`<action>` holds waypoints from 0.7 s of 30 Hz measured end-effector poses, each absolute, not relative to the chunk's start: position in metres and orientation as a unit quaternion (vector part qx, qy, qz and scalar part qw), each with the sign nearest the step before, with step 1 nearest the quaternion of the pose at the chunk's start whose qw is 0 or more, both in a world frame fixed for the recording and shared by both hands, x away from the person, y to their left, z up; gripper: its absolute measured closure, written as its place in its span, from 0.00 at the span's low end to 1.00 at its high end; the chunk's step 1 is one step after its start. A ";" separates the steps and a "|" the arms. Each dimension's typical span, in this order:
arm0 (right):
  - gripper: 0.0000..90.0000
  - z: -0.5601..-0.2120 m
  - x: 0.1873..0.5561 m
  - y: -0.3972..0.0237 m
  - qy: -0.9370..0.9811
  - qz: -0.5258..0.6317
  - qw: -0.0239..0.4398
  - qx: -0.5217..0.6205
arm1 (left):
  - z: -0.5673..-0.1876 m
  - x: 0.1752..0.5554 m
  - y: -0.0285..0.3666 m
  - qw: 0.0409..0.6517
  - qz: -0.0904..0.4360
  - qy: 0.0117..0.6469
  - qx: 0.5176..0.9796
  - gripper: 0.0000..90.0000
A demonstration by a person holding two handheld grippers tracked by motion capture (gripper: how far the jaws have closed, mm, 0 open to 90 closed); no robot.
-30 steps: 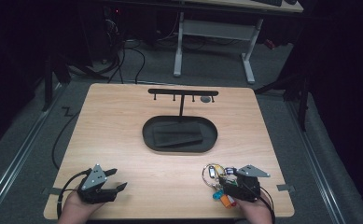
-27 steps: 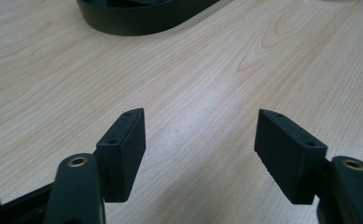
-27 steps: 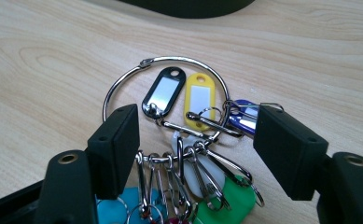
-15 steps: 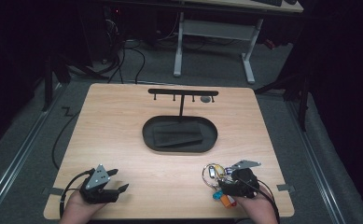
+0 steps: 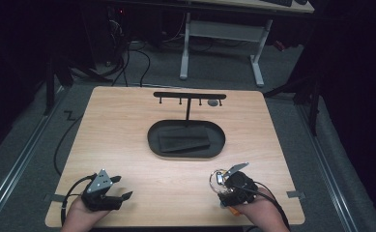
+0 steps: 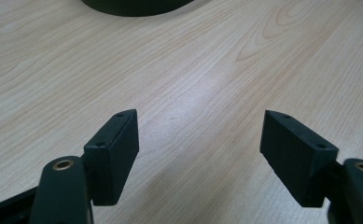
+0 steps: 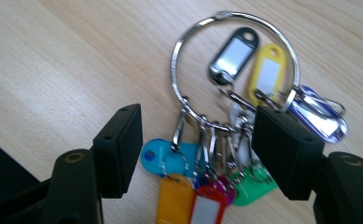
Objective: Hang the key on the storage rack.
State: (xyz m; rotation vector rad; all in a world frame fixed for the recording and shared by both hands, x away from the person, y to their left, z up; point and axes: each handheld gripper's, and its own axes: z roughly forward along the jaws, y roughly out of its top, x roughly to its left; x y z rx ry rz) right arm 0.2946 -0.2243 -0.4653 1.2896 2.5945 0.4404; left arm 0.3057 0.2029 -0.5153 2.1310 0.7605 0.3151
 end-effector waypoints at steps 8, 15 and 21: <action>0.39 -0.473 0.307 -0.198 0.905 0.120 0.083 0.400 | -0.512 0.304 0.200 0.417 0.121 0.287 0.854 0.30; 0.48 -0.479 0.320 -0.183 0.915 0.104 0.059 0.385 | -0.510 0.295 0.195 0.415 0.146 0.258 0.860 0.31; 0.55 -0.482 0.329 -0.176 0.920 0.091 0.058 0.376 | -0.509 0.293 0.197 0.423 0.157 0.258 0.854 0.30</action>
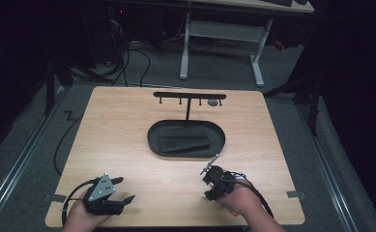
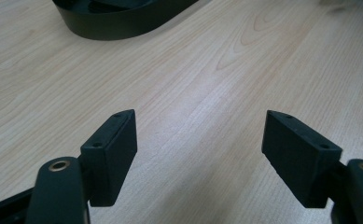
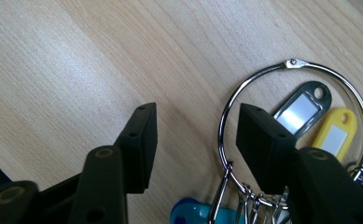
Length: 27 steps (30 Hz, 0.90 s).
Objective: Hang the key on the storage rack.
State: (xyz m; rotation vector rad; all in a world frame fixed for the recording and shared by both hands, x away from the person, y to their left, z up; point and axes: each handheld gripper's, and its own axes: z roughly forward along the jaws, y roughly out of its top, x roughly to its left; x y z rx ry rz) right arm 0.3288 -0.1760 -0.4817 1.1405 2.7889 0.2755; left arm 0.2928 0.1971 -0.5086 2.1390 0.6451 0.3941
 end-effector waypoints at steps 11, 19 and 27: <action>0.71 -0.484 0.338 -0.179 0.925 0.071 0.054 0.368 | -0.510 0.294 0.201 0.422 0.152 0.262 0.855 0.30; 0.78 -0.489 0.346 -0.183 0.921 0.060 0.046 0.383 | -0.514 0.296 0.201 0.418 0.147 0.260 0.858 0.30; 0.80 -0.488 0.350 -0.191 0.924 0.037 0.022 0.380 | -0.515 0.295 0.197 0.413 0.144 0.256 0.862 0.31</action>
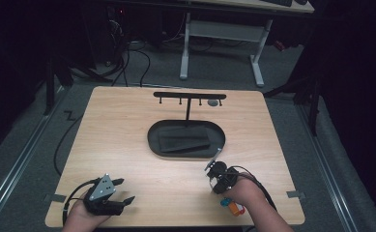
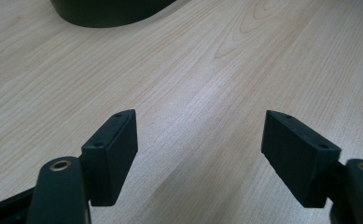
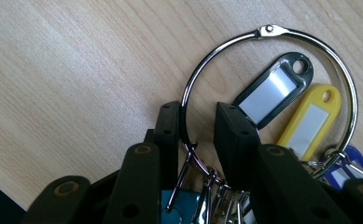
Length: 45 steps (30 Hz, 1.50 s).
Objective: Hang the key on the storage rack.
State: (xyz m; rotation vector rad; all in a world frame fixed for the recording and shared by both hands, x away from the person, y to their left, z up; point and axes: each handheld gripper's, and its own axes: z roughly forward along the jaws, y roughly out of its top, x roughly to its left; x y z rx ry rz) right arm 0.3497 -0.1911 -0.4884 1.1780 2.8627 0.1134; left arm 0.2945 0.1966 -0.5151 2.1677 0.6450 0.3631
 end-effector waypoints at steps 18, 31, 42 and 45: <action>0.95 -0.488 0.346 -0.188 0.935 0.044 0.035 0.351 | -0.511 0.289 0.197 0.412 0.158 0.272 0.855 0.31; 0.96 -0.462 0.335 -0.194 0.933 0.067 0.049 0.349 | -0.512 0.294 0.202 0.414 0.162 0.278 0.852 0.31; 0.96 -0.439 0.330 -0.199 0.934 0.057 0.062 0.348 | -0.516 0.297 0.206 0.408 0.164 0.282 0.853 0.31; 0.96 -0.429 0.329 -0.204 0.932 0.059 0.066 0.350 | -0.517 0.297 0.207 0.407 0.165 0.278 0.854 0.31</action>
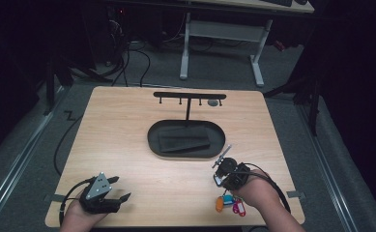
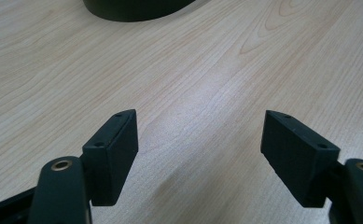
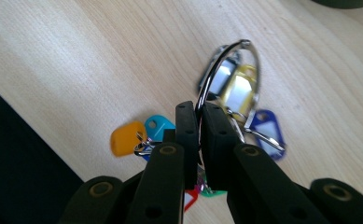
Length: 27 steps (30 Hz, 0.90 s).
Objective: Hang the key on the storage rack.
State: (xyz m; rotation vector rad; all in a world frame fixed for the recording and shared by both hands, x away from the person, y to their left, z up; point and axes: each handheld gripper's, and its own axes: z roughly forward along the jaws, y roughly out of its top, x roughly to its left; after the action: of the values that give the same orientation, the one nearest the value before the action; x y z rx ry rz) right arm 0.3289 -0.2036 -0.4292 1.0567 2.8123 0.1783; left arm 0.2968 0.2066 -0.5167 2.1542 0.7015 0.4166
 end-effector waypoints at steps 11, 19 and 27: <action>0.98 -0.401 0.327 -0.204 0.935 0.046 0.083 0.341 | -0.517 0.296 0.204 0.405 0.159 0.264 0.861 0.32; 0.98 -0.381 0.327 -0.204 0.934 0.041 0.093 0.343 | -0.516 0.295 0.205 0.406 0.165 0.266 0.859 0.32; 0.98 -0.361 0.332 -0.209 0.932 0.040 0.094 0.347 | -0.517 0.296 0.207 0.407 0.165 0.270 0.857 0.31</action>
State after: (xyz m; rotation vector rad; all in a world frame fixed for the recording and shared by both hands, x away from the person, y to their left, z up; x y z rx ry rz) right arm 0.3324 -0.2092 -0.3615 1.0296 2.7656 0.1200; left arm 0.2965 0.2070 -0.5169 2.1606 0.6799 0.4171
